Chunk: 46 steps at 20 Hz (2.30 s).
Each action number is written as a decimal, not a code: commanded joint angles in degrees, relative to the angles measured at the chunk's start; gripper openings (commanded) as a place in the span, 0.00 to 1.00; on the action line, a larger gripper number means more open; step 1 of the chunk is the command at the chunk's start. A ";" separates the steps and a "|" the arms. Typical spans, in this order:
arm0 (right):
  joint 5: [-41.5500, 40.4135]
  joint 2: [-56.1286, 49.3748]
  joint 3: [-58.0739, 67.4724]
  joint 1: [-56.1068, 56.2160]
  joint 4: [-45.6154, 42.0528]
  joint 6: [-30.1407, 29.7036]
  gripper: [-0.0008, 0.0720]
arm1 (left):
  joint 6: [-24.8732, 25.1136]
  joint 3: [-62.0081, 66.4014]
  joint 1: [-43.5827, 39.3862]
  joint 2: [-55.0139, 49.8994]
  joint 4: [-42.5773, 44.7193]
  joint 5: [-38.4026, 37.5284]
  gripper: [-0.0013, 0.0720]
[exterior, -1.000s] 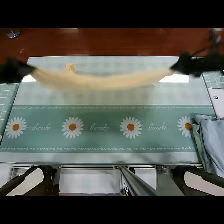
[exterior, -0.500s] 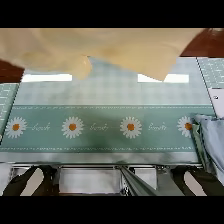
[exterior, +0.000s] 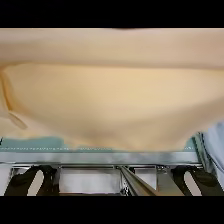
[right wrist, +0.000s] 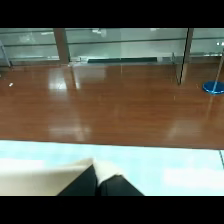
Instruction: Fold the shirts.
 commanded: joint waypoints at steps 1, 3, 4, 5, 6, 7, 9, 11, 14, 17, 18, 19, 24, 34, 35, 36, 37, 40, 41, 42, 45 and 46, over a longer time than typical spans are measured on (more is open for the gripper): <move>2.69 0.37 -1.66 0.07 -0.55 0.17 0.05 | -2.64 -2.58 -6.43 0.26 10.49 -4.70 0.05; 2.58 -0.50 -6.25 0.07 0.85 0.07 0.05 | -3.39 -8.26 -6.43 -1.18 9.40 -4.37 0.05; 2.14 -1.11 -9.29 0.07 1.46 -0.09 0.05 | -3.39 -11.85 -6.38 -2.38 8.00 -3.87 0.05; 1.29 -1.92 -12.94 0.07 2.99 -0.79 0.05 | -3.54 -15.56 -6.38 -3.96 6.51 -3.08 0.05; -0.07 -2.86 -16.37 0.07 4.79 -1.68 0.05 | -5.53 -18.97 -6.38 -5.77 5.84 -2.56 0.05; -2.29 -4.20 -20.04 0.07 6.73 -2.71 0.05 | -6.64 -22.36 -6.38 -7.82 5.38 -2.19 0.05; -7.78 -8.04 -26.80 0.07 8.52 -4.42 0.05 | -6.64 -29.38 -6.38 -12.76 2.97 3.58 0.05; -12.11 -14.60 -31.30 0.07 7.78 -6.12 0.05 | -7.23 -33.40 -6.38 -18.47 0.46 12.35 0.05; -21.57 -28.68 -31.82 0.07 8.81 -7.67 0.05 | -9.94 -33.07 -6.40 -30.93 -0.98 21.53 0.05; -30.42 -42.99 -30.12 0.07 14.05 -7.67 0.05 | -15.56 -32.20 -6.38 -41.42 -1.01 29.90 0.05; -31.19 -47.58 -28.50 0.22 15.96 -7.76 0.05 | -17.49 -31.82 -6.40 -44.50 -1.09 31.39 0.05; -31.39 -52.57 -25.99 0.44 17.40 -8.04 0.05 | -18.64 -31.52 -6.40 -47.12 -1.70 32.06 0.05; -29.22 -70.05 -11.28 0.74 22.08 -6.62 0.05 | -23.28 -31.47 -6.56 -56.48 -4.44 33.16 0.05; -5.42 -73.37 -5.01 -1.18 17.57 -10.91 0.05 | -6.75 -31.39 -5.33 -55.91 -10.99 21.86 0.05; -2.23 -73.40 -5.01 -1.18 14.23 -10.91 0.05 | -4.50 -31.41 -4.63 -56.06 -10.58 18.67 0.05; 0.31 -73.40 -5.07 -1.03 10.93 -10.93 0.05 | -3.10 -31.45 -3.85 -56.26 -10.16 15.89 0.05; 1.88 -73.40 -5.07 -0.87 8.41 -10.88 0.05 | -1.77 -31.52 -3.21 -56.39 -9.60 13.60 0.05; 1.46 -73.44 -6.03 -0.63 7.04 -10.71 0.05 | -1.33 -31.98 -2.16 -56.78 -7.45 10.16 0.05; 0.72 -73.55 -6.97 -0.39 6.75 -10.47 0.05 | -1.33 -31.98 -2.10 -57.24 -7.04 9.35 0.05; -0.28 -73.81 -7.82 -0.04 6.60 -10.43 0.05 | -1.14 -31.98 -2.10 -57.77 -6.45 9.22 0.05; -6.16 -73.94 -11.41 1.05 6.78 -8.70 0.05 | 1.44 -32.02 -2.47 -59.63 -6.08 8.02 0.05; -6.84 -73.94 -12.15 1.14 6.19 -7.69 0.05 | 1.40 -32.02 -2.27 -60.04 -6.05 6.73 0.05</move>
